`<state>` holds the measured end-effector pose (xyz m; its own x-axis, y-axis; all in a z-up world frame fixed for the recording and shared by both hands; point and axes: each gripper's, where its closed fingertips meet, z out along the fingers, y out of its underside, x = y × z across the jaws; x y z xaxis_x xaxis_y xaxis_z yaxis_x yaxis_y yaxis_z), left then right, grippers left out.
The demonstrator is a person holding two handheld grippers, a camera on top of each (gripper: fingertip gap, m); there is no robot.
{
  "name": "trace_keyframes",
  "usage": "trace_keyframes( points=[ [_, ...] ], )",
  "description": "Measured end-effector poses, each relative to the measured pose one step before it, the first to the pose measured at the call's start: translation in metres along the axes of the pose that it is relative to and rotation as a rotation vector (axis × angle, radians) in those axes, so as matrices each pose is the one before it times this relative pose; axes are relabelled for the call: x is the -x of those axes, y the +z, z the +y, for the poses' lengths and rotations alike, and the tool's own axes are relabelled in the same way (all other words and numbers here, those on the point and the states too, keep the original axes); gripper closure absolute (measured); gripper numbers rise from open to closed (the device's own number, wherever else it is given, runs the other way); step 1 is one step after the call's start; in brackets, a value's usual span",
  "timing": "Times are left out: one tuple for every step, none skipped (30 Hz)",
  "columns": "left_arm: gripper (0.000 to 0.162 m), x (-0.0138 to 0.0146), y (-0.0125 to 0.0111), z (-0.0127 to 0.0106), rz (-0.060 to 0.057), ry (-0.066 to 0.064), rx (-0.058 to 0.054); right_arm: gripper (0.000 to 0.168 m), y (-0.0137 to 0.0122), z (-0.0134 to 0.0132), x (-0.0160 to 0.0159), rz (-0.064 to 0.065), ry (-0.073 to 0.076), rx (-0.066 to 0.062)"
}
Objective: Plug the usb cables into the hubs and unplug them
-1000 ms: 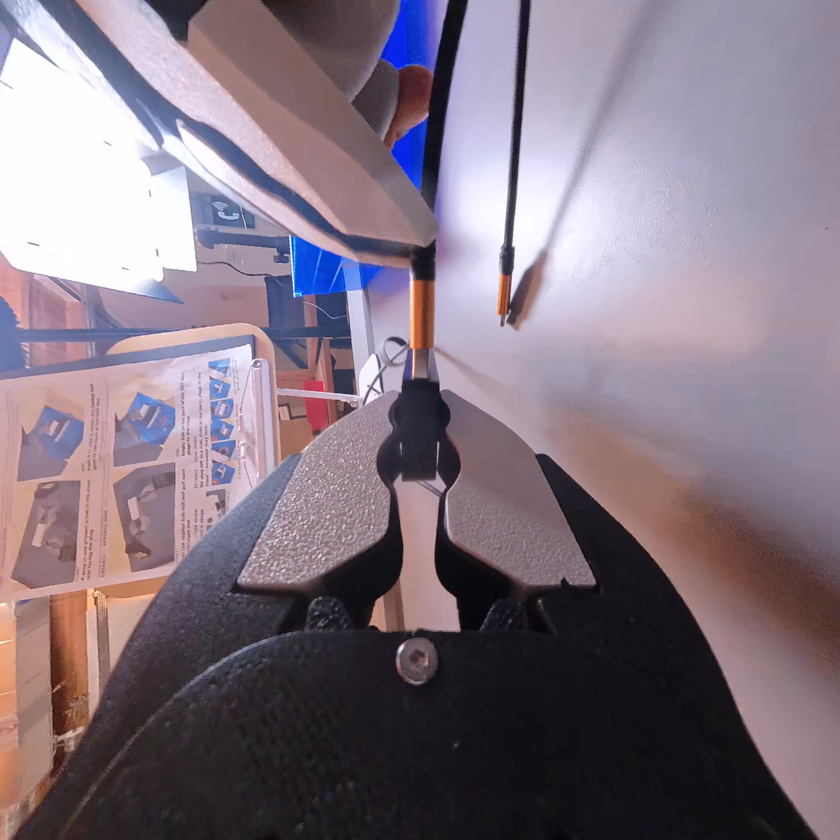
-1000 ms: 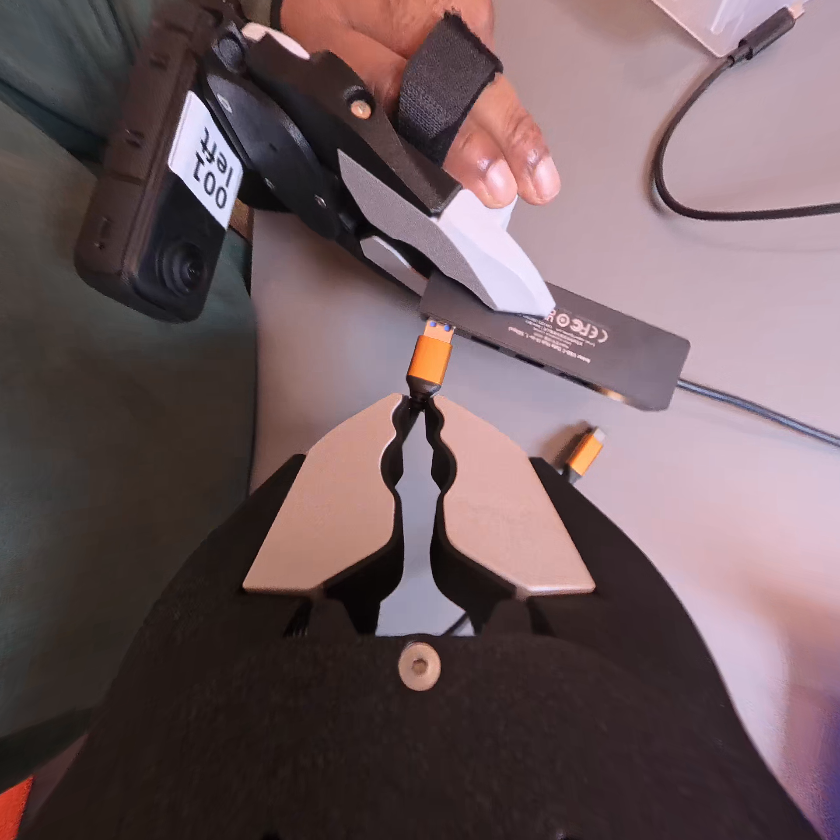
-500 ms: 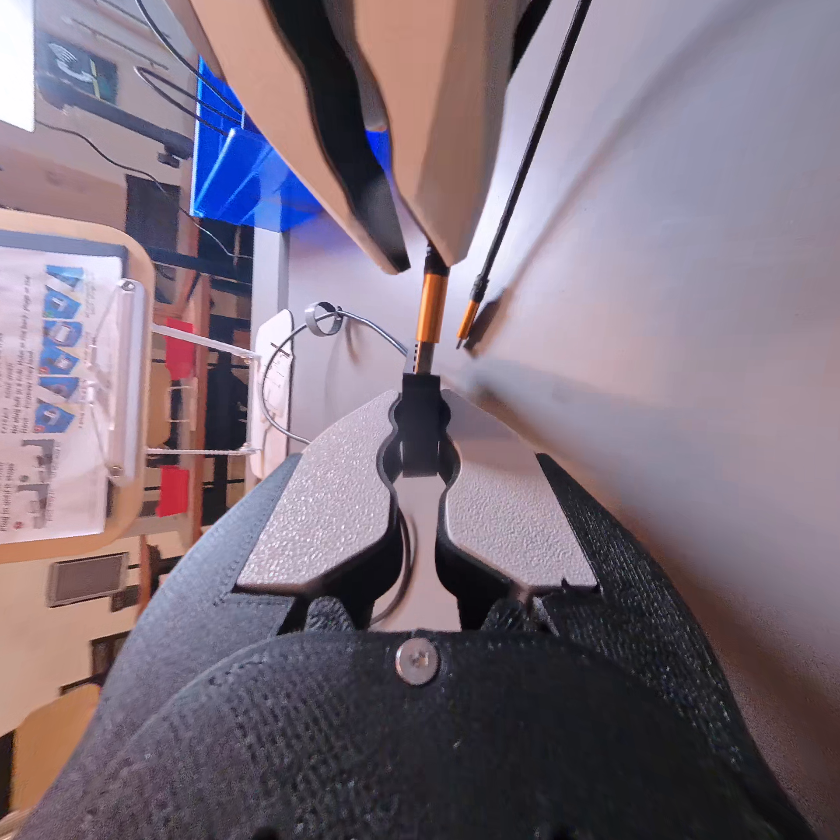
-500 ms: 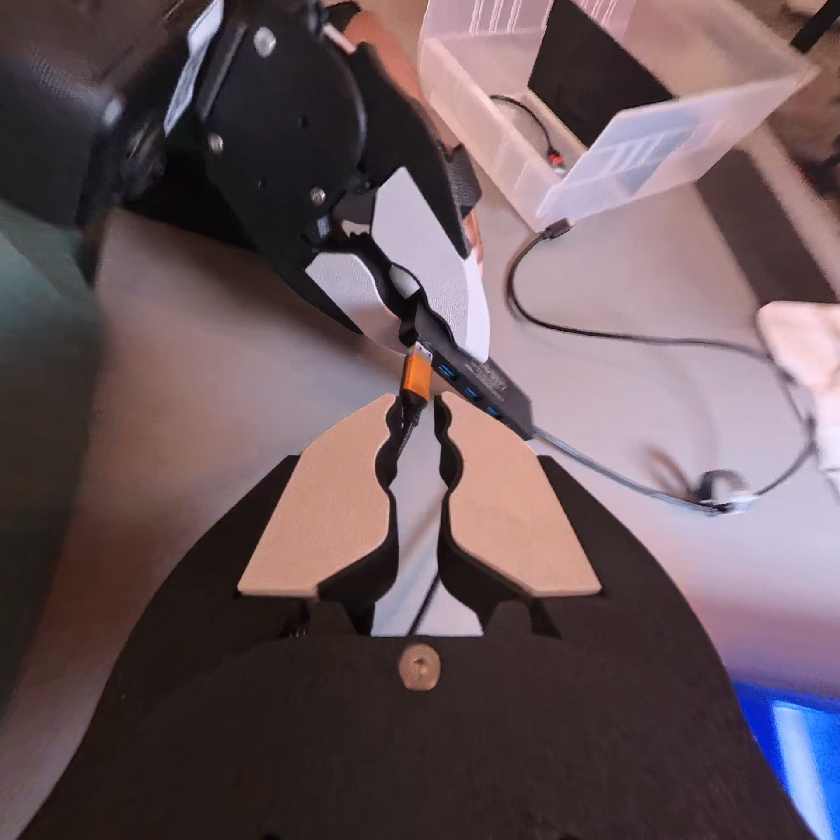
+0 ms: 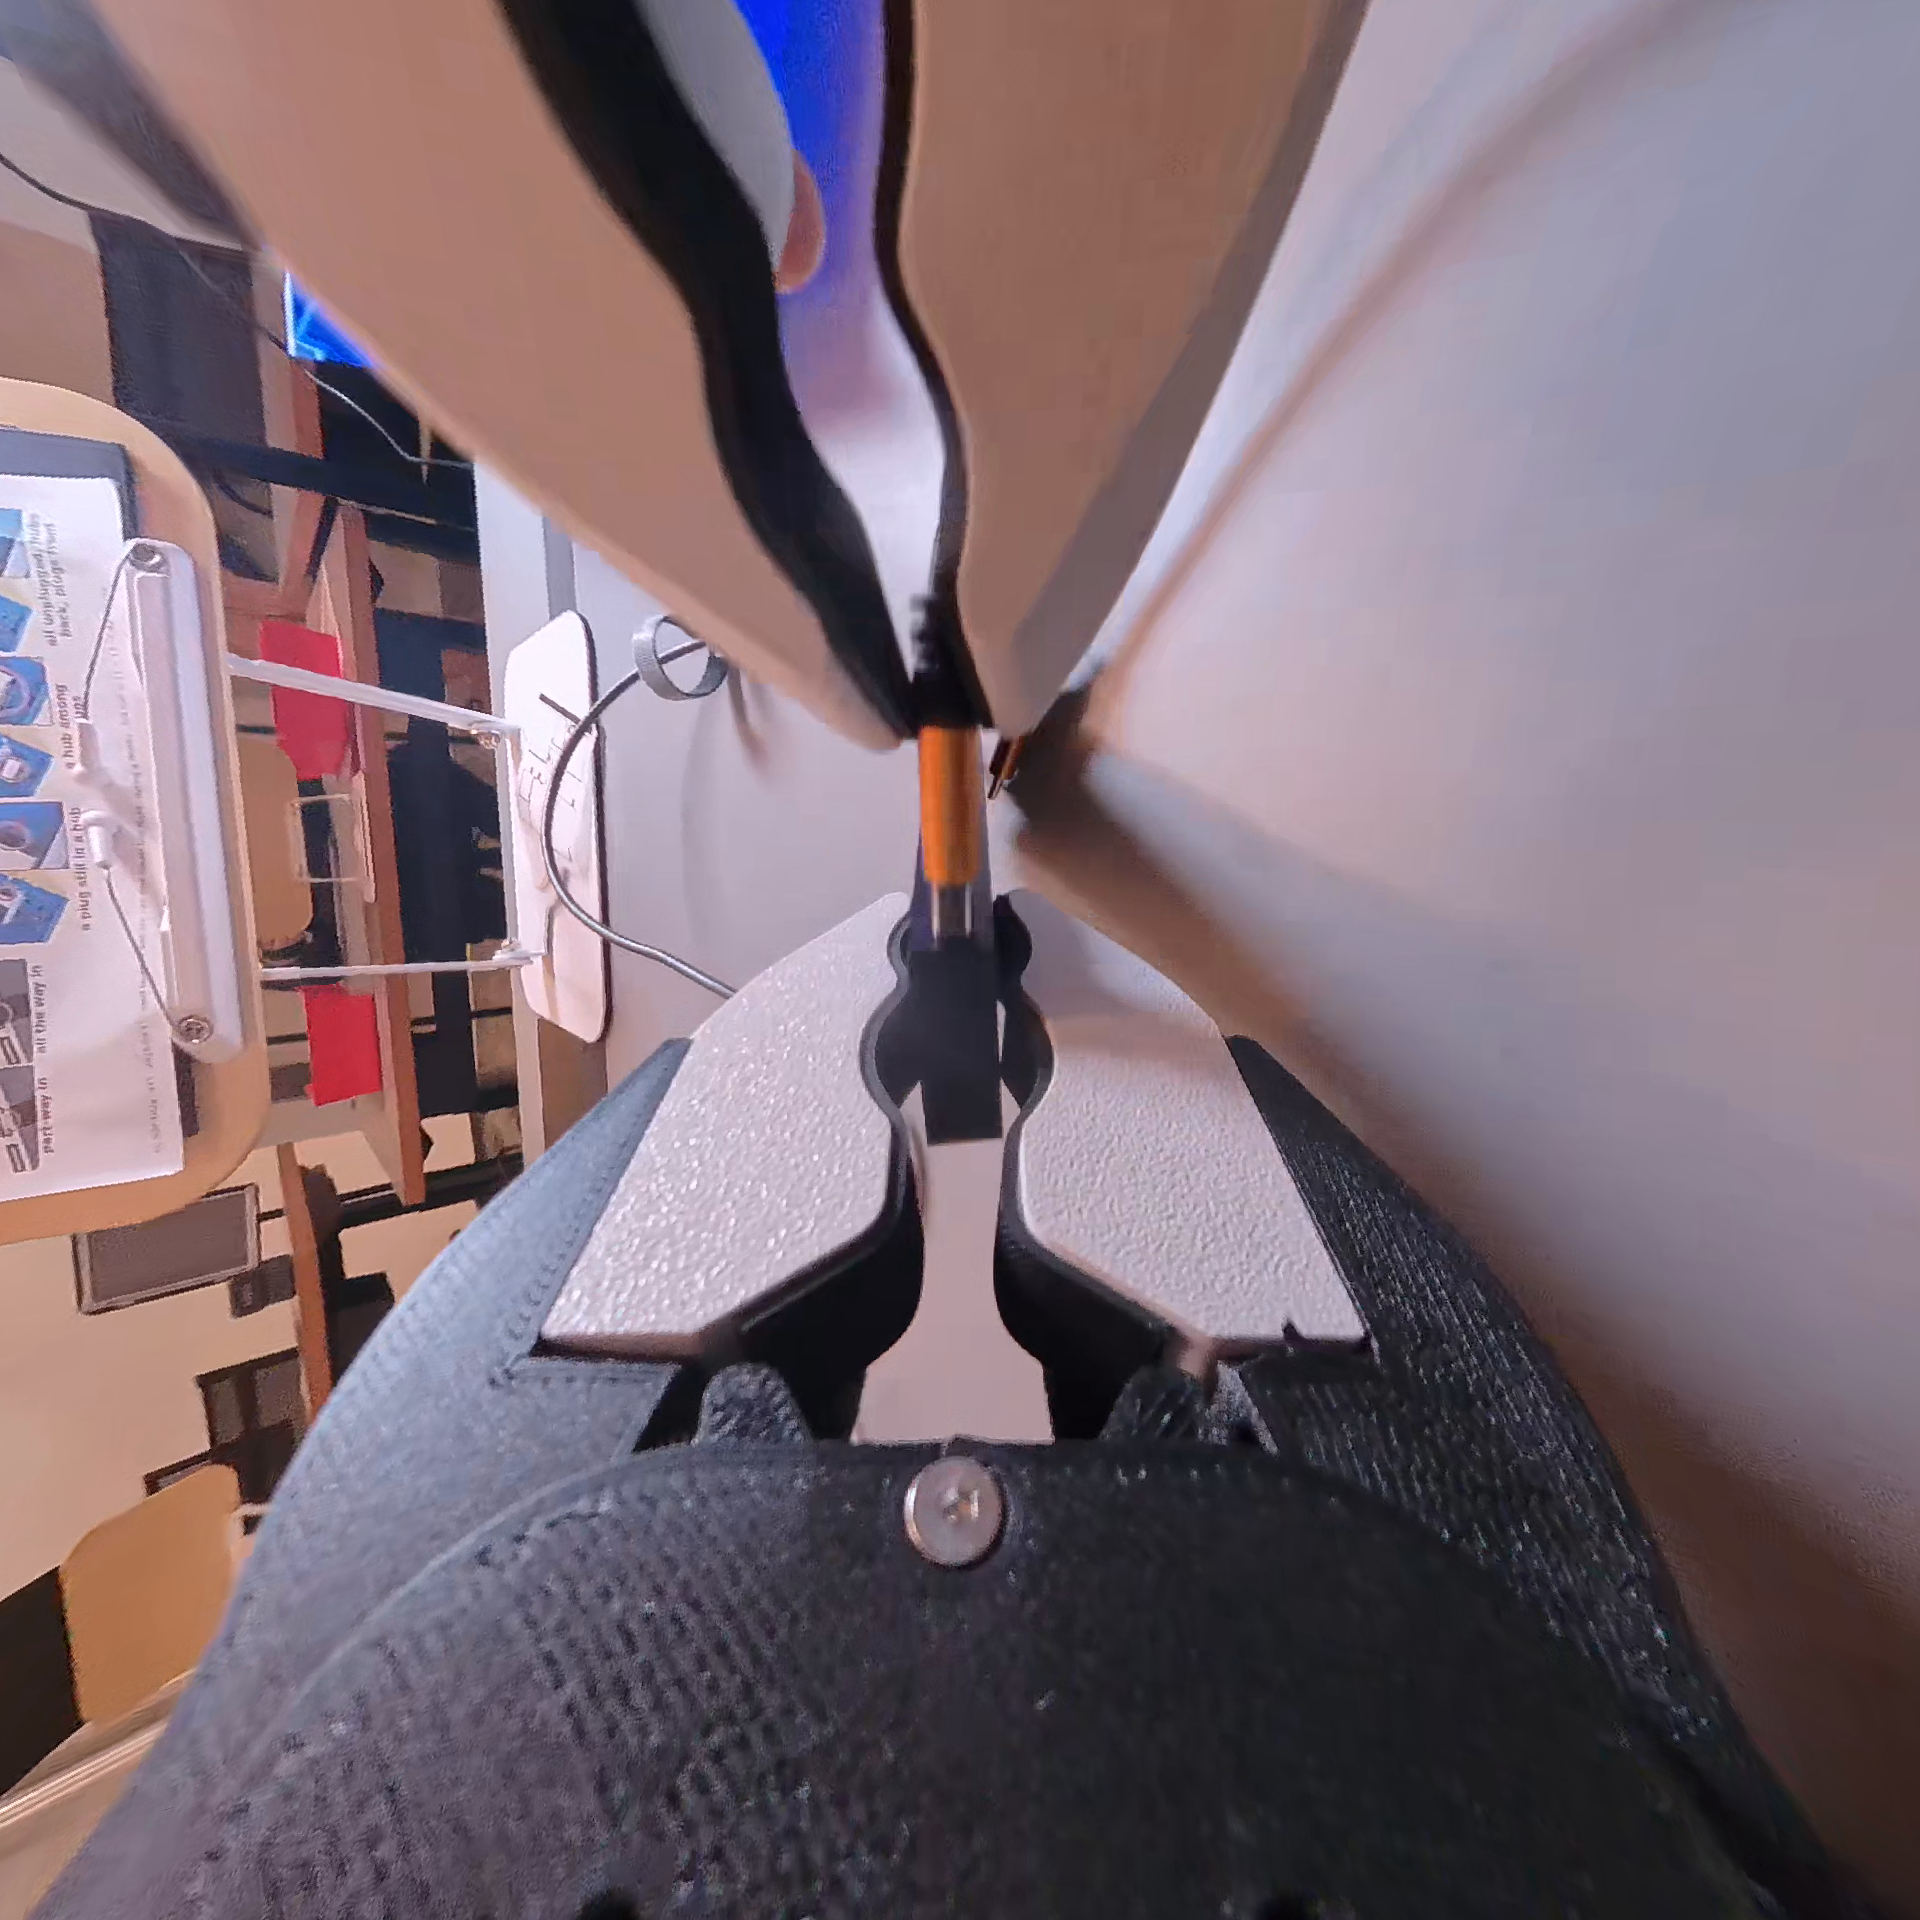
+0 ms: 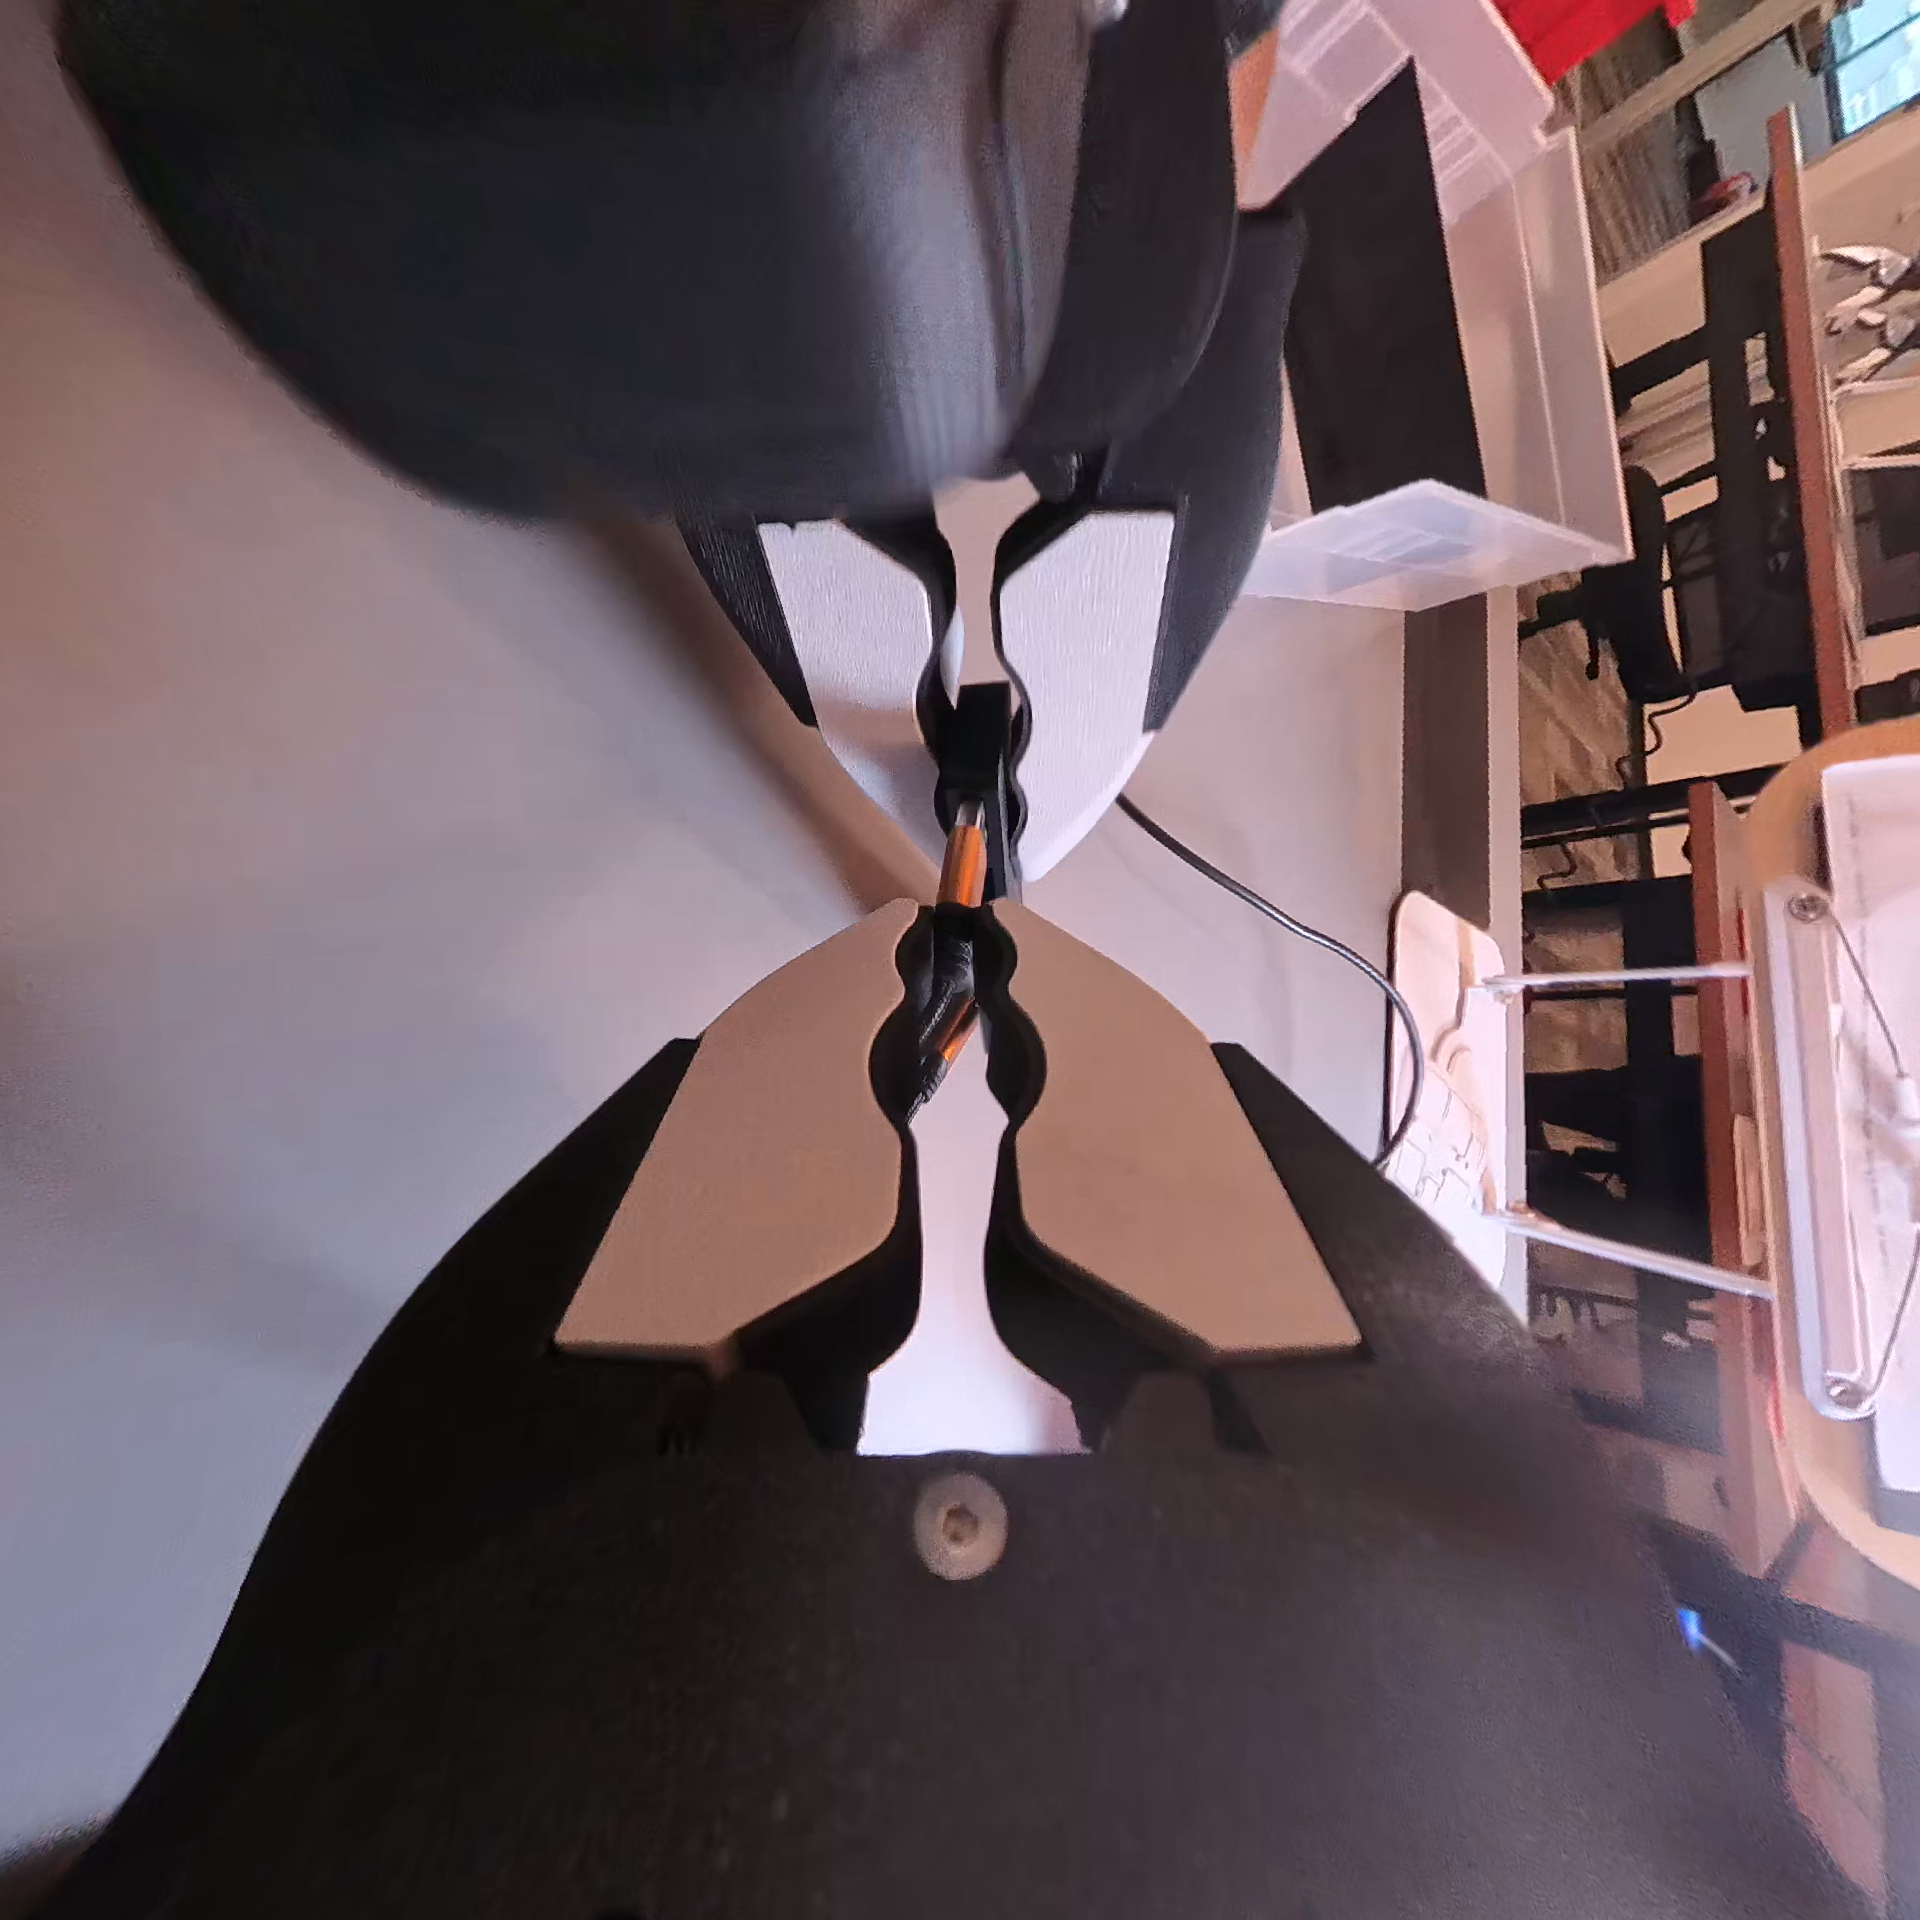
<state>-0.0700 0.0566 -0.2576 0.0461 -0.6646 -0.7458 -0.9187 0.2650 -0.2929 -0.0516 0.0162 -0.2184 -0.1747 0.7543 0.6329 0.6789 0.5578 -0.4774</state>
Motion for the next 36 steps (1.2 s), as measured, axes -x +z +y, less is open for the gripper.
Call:
trace_keyframes(
  points=[
    [0.15, -0.00158, -0.00062, 0.00002, 0.0055, 0.0045, 0.0136, 0.161, 0.00064, -0.00375, 0.00098, -0.004, -0.0116, -0.0048],
    [0.15, -0.00213, -0.00001, -0.00025, 0.0054, 0.0067, 0.0088, 0.161, 0.00064, -0.00334, 0.00082, -0.0074, -0.0007, -0.0082],
    [0.15, -0.00114, 0.00029, 0.00069, -0.0049, 0.0111, 0.014, 0.161, 0.00101, -0.00164, 0.00063, -0.0104, 0.0119, -0.0023],
    [0.15, -0.00018, 0.00012, 0.00078, -0.0088, 0.0111, 0.0119, 0.161, 0.00101, -0.00076, 0.00033, -0.0081, 0.0144, -0.0012],
    [0.15, -0.00018, -0.00001, 0.00047, -0.0021, 0.0017, 0.0037, 0.161, 0.00061, -0.00053, 0.00033, -0.0047, 0.0081, -0.0047],
    [0.15, 0.00153, -0.00021, -0.00053, -0.0106, 0.0022, -0.0125, 0.161, -0.00018, -0.0003, -0.00032, -0.0013, 0.0077, -0.0084],
    [0.15, 0.00322, -0.00052, -0.00115, -0.0183, 0.0006, -0.0216, 0.161, -0.00115, -0.00044, -0.00127, -0.0022, 0.0195, -0.0158],
    [0.15, 0.0036, -0.0013, -0.00122, -0.0133, -0.0045, -0.021, 0.161, -0.00207, -0.00031, -0.00213, -0.0064, 0.0339, -0.0223],
    [0.15, 0.0042, -0.00176, -0.00115, -0.015, -0.0067, -0.0216, 0.161, -0.00274, -0.00035, -0.00289, -0.0063, 0.0396, -0.0258],
    [0.15, 0.00393, -0.00205, -0.002, -0.0117, -0.0113, -0.0327, 0.161, -0.00331, -0.00053, -0.00312, -0.0052, 0.038, -0.0281],
    [0.15, 0.00289, -0.00245, -0.00294, -0.0011, -0.0211, -0.0431, 0.16, -0.00395, -0.00083, -0.00257, -0.0073, 0.0354, -0.0294],
    [0.148, 0.00325, -0.00282, -0.00251, -0.0017, -0.0256, -0.0423, 0.16, -0.0041, -0.0004, -0.00233, -0.0059, 0.0324, -0.0282],
    [0.146, 0.00264, -0.003, -0.003, 0.0015, -0.0179, -0.0447, 0.16, -0.00432, 0.00009, -0.00247, -0.0046, 0.0304, -0.0276],
    [0.144, 0.00232, -0.00331, -0.00414, 0.0011, -0.01, -0.0486, 0.16, -0.00449, 0.00024, -0.00168, -0.0098, 0.0328, -0.0314],
    [0.144, 0.00261, -0.00316, -0.00442, -0.0029, -0.0189, -0.0462, 0.16, -0.0048, -0.00015, -0.00147, -0.0116, 0.0357, -0.0362],
    [0.144, 0.00087, -0.00293, -0.00576, 0.0104, -0.0274, -0.0499, 0.16, -0.00474, -0.00012, -0.00136, -0.0116, 0.0346, -0.0344],
    [0.146, 0.00063, -0.00298, -0.00682, 0.0086, -0.0198, -0.0552, 0.16, -0.00434, 0.00034, -0.0009, -0.0128, 0.0321, -0.0295],
    [0.146, 0.00077, -0.0028, -0.00703, 0.0033, -0.0106, -0.0529, 0.161, -0.0039, 0.00017, -0.00022, -0.0143, 0.0294, -0.0291],
    [0.146, -0.00082, -0.00178, -0.00629, 0.0121, -0.0129, -0.0439, 0.161, -0.00347, -0.00096, 0.00114, -0.0189, 0.0276, -0.034],
    [0.147, -0.00152, -0.00101, -0.0054, 0.0146, -0.0203, -0.0368, 0.161, -0.00293, -0.00186, 0.00181, -0.0193, 0.0247, -0.0337],
    [0.148, -0.00118, -0.00037, -0.00426, 0.0107, -0.0205, -0.0304, 0.161, -0.00217, -0.00121, 0.0013, -0.0126, 0.0174, -0.0224],
    [0.149, -0.00145, -0.0011, -0.00533, 0.0118, -0.017, -0.0414, 0.16, -0.00142, -0.0001, 0.00146, -0.0115, 0.0093, -0.0095],
    [0.15, -0.00233, -0.00166, -0.00707, 0.0224, -0.0274, -0.054, 0.16, -0.00089, 0.00075, 0.00241, -0.0178, 0.0048, -0.0004],
    [0.151, -0.00115, -0.00176, -0.00731, 0.0209, -0.0439, -0.0524, 0.16, -0.00047, 0.00037, 0.00222, -0.0157, 0.0034, -0.0023],
    [0.151, -0.00045, -0.00094, -0.00436, 0.0174, -0.0395, -0.0285, 0.16, -0.00083, -0.00109, 0.00132, -0.0097, 0.0051, -0.0139],
    [0.151, -0.00104, -0.00045, -0.00313, 0.0148, -0.0216, -0.0193, 0.161, -0.00096, -0.00166, 0.00127, -0.0113, 0.0075, -0.0159],
    [0.151, -0.0007, -0.00016, -0.00167, 0.0096, -0.0132, -0.002, 0.161, -0.0005, -0.00038, 0.00106, -0.0078, -0.0005, -0.0041],
    [0.151, -0.0011, 0.00034, -0.00001, 0.0088, 0.0034, 0.012, 0.161, 0.00011, 0.0009, 0.00099, -0.0021, -0.0129, 0.0081],
    [0.15, -0.00209, 0.00052, 0.00115, 0.0152, 0.0095, 0.0168, 0.161, 0.00033, 0.0016, 0.00163, -0.0062, -0.0135, 0.014],
    [0.151, -0.00291, 0.00072, 0.00131, 0.023, 0.0046, 0.0163, 0.161, 0.00034, 0.00171, 0.00229, -0.0121, -0.0109, 0.014],
    [0.15, -0.00344, 0.00061, 0.0013, 0.0251, 0.0107, 0.0147, 0.161, 0.00064, 0.00155, 0.00258, -0.0138, -0.0132, 0.0143],
    [0.151, -0.00287, 0.00055, 0.00182, 0.019, 0.0202, 0.0226, 0.161, 0.00076, 0.00183, 0.00217, -0.0104, -0.0166, 0.0186],
    [0.151, -0.0014, 0.00039, 0.00173, 0.0098, 0.021, 0.0248, 0.161, 0.00108, 0.00199, 0.00101, -0.002, -0.0169, 0.0248],
    [0.15, -0.00088, 0.00055, 0.00209, 0.0067, 0.0189, 0.026, 0.161, 0.00109, 0.00197, -0.00014, 0.0038, -0.0159, 0.0308],
    [0.151, -0.00074, 0.00062, 0.00168, 0.0065, 0.0119, 0.0226, 0.161, 0.00087, 0.00155, -0.00023, 0.0041, -0.0163, 0.0319],
    [0.151, -0.00082, 0.00058, 0.00167, 0.0034, 0.0087, 0.0175, 0.161, 0.00064, 0.0009, -0.00011, 0.0033, -0.0145, 0.0259]
  ],
)
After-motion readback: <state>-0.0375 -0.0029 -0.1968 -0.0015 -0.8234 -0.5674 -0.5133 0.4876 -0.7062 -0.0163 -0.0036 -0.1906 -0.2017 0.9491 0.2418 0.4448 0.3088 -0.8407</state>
